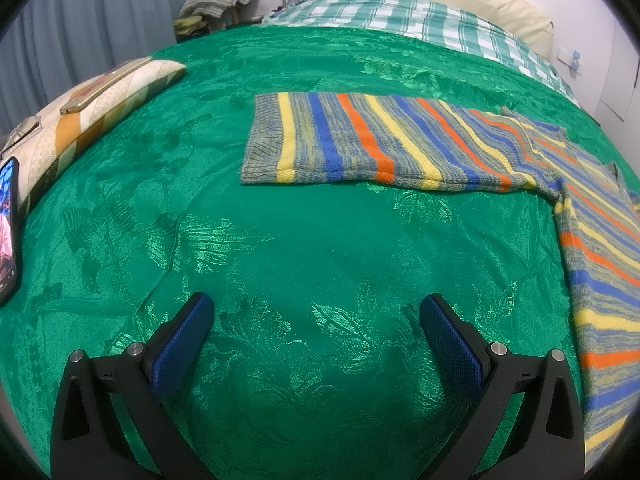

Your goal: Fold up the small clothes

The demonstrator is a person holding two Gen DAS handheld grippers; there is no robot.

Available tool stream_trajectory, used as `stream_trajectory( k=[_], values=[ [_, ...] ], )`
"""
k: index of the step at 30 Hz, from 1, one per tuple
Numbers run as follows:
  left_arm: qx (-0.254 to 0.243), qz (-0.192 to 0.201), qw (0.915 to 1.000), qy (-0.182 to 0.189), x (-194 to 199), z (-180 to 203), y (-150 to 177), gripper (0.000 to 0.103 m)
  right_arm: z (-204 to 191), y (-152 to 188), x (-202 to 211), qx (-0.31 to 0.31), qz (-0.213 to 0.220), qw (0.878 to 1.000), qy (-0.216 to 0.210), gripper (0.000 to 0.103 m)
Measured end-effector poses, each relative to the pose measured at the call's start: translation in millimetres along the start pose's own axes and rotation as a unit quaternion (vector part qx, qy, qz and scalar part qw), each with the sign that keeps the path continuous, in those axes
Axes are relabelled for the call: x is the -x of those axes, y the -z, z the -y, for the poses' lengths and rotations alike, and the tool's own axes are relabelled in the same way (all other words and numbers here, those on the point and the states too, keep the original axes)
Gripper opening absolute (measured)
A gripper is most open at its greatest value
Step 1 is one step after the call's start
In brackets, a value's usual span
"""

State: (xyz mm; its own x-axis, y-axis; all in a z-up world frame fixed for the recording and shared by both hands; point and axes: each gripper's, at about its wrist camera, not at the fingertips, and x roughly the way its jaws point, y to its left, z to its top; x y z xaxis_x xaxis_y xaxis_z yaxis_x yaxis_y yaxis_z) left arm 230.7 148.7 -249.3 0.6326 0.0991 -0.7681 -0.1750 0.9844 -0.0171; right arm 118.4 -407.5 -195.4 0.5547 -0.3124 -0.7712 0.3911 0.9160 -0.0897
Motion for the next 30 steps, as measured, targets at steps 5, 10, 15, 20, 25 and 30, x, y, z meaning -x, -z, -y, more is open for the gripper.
stream_trajectory(
  k=[5, 10, 15, 20, 25, 30],
  values=[
    [-0.004, 0.0, 1.0, -0.005, -5.2, -3.5, 1.1, 0.103, 0.0, 0.1, 0.1, 0.0, 0.0, 1.0, 0.0, 0.103],
    [-0.002, -0.001, 1.0, -0.002, -7.4, -7.0, 0.1, 0.103, -0.3, 1.5, -1.1, 0.0, 0.001, 1.0, 0.006, 0.103],
    [-0.004, -0.004, 0.9999, -0.009, -7.4, -5.6, 1.2, 0.103, -1.8, 0.1, -2.8, 0.001, -0.004, 1.0, 0.006, 0.103],
    [-0.002, -0.045, 0.999, 0.0, 0.1, -4.0, -4.5, 0.102, 2.4, -9.6, -6.3, -0.009, -0.019, 1.0, -0.012, 0.103],
    [0.01, -0.042, 0.9957, 0.082, 42.6, -9.7, -13.1, 0.102, 82.4, -52.1, 34.5, -0.133, 0.036, 0.975, -0.177, 0.094],
    [0.015, 0.006, 0.9964, 0.084, 72.6, -7.2, -9.6, 0.102, 177.1, -92.7, -5.4, -0.295, -0.035, 0.923, -0.245, 0.084]
  ],
)
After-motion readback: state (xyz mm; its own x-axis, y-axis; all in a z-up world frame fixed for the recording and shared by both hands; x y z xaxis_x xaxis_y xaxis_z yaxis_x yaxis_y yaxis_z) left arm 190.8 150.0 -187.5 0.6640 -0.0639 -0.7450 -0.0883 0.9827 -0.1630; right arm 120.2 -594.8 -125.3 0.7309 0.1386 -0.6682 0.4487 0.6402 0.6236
